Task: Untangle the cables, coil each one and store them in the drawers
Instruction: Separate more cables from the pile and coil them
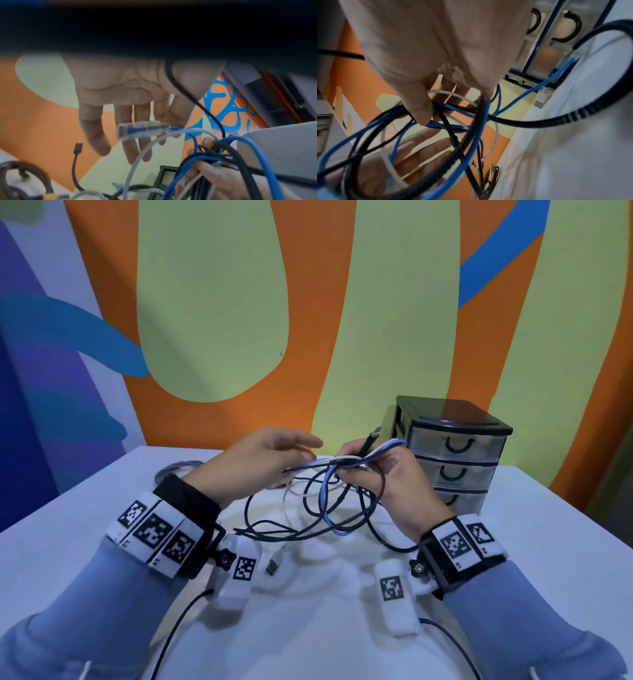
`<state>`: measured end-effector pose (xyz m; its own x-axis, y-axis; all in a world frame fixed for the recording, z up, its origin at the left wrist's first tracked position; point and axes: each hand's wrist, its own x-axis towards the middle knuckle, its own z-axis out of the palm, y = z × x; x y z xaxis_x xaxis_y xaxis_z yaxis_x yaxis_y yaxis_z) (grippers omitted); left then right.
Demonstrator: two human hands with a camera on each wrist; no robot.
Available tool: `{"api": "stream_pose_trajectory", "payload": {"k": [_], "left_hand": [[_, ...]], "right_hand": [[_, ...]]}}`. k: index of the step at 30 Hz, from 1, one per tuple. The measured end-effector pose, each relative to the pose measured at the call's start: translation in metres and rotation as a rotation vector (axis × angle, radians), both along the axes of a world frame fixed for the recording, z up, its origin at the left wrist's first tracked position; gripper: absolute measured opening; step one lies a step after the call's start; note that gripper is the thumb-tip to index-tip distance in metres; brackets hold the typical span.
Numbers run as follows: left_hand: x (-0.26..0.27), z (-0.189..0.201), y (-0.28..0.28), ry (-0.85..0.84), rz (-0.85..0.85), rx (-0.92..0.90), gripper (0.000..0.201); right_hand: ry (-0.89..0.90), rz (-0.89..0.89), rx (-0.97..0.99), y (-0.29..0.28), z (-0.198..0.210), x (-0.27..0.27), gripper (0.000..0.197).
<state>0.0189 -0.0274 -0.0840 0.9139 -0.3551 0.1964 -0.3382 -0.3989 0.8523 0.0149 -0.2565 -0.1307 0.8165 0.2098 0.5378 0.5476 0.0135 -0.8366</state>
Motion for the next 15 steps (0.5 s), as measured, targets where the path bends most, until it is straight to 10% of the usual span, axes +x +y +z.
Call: {"api": "stream_pose_trajectory", "payload": {"k": [15], "left_hand": [[-0.016,0.000,-0.013,0.066,-0.118,-0.185,0.028]], "right_hand": [[-0.183,0.043,0.050,0.008,0.005,-0.003,0.028]]}}
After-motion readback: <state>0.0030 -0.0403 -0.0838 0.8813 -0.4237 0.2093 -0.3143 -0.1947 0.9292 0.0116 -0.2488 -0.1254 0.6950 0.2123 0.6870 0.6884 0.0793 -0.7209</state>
